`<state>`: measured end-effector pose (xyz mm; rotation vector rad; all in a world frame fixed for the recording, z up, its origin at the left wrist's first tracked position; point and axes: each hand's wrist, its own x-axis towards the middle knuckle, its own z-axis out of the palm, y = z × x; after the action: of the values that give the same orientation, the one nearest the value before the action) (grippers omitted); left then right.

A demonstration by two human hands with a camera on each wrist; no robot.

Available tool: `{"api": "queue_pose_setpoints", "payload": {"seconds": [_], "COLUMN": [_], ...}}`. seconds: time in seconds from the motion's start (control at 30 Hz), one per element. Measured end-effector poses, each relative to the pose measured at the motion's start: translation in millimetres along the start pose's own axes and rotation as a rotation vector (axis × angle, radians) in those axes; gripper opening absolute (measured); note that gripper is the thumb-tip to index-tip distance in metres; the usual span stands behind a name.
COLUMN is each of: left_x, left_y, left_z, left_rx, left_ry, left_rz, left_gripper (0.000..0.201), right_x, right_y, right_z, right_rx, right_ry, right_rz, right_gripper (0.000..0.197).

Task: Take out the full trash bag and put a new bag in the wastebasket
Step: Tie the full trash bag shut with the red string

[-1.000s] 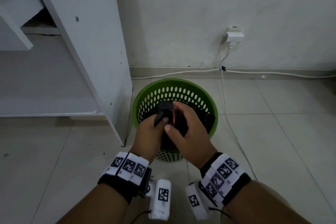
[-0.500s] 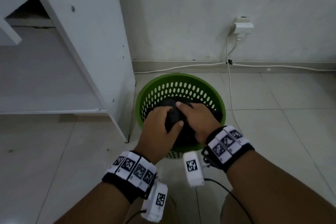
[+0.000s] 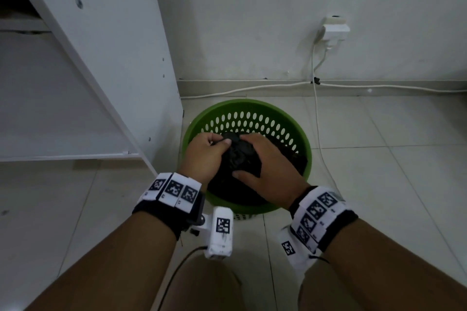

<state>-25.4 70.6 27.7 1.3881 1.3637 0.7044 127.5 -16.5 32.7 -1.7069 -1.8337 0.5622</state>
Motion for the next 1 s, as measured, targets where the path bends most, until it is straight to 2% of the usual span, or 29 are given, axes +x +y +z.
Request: {"api": "queue_pose_setpoints", "payload": {"seconds": [0.07, 0.13, 0.17, 0.23, 0.3, 0.33, 0.4, 0.47, 0.53, 0.6, 0.67, 0.7, 0.73, 0.8, 0.87, 0.93, 1.0], "left_x": [1.1, -4.6, -7.5, -11.5, -11.5, -10.1, -8.9, -7.5, -3.1, 2.0, 5.7, 6.2, 6.3, 4.6, 1.7, -1.5, -6.8], "left_y": [1.6, 2.6, 0.4, -6.5, -13.5, -16.7, -14.6, -8.4, -4.6, -3.9, -6.4, -7.0, -8.5, -10.6, -13.8, -18.1, -21.2], "left_z": [0.8, -0.9, -1.9, -7.8, -13.0, -13.6, -11.6, -8.3, -6.7, -6.6, -5.4, -4.8, -4.6, -6.8, -12.3, -20.8, -25.1], "left_rx": [-0.031, -0.003, 0.048, 0.24, 0.429, 0.494, 0.54, 0.549, 0.558, 0.556, 0.523, 0.493, 0.449, 0.405, 0.454, 0.562, 0.678], "left_ry": [-0.006, -0.009, 0.008, 0.03, -0.046, -0.087, -0.114, -0.112, -0.128, -0.147, -0.151, -0.148, -0.15, -0.153, -0.138, -0.098, -0.073], "left_rz": [-0.008, 0.062, 0.147, 0.41, 0.609, 0.639, 0.615, 0.557, 0.446, 0.365, 0.304, 0.273, 0.253, 0.224, 0.257, 0.368, 0.44], "left_gripper": [0.018, 0.024, 0.027, 0.037, 0.05, 0.054, 0.049, 0.032, 0.013, 0.004, 0.008, 0.018, 0.028, 0.04, 0.03, 0.014, 0.026], "right_x": [3.9, 11.7, 15.8, 24.5, 30.4, 32.3, 35.4, 37.7, 36.8, 29.4, 23.7, 22.3, 22.6, 25.8, 28.7, 29.5, 30.5], "right_y": [3.7, 4.8, 5.7, 7.0, 5.2, 5.7, 5.6, 5.3, 6.5, 7.0, 13.5, 17.2, 19.9, 21.9, 22.3, 21.9, 22.9], "right_z": [1.4, -1.3, -3.7, -7.6, -8.3, -6.3, -0.1, 5.2, 6.6, 2.4, 0.8, 2.1, 3.5, 3.5, 1.8, 0.2, 0.9], "right_rx": [0.033, 0.109, 0.154, 0.289, 0.425, 0.468, 0.539, 0.577, 0.594, 0.415, 0.059, -0.106, -0.224, -0.305, -0.255, -0.143, -0.066], "right_ry": [0.042, 0.062, 0.063, 0.044, 0.018, 0.015, 0.033, 0.065, 0.097, 0.05, -0.108, -0.19, -0.248, -0.265, -0.254, -0.236, -0.201], "right_rz": [0.078, 0.19, 0.243, 0.332, 0.404, 0.433, 0.504, 0.562, 0.556, 0.409, 0.172, 0.09, 0.071, 0.117, 0.175, 0.209, 0.239], "right_gripper": [0.039, 0.023, 0.021, 0.027, 0.03, 0.03, 0.032, 0.032, 0.035, 0.065, 0.089, 0.089, 0.082, 0.06, 0.044, 0.035, 0.029]}}
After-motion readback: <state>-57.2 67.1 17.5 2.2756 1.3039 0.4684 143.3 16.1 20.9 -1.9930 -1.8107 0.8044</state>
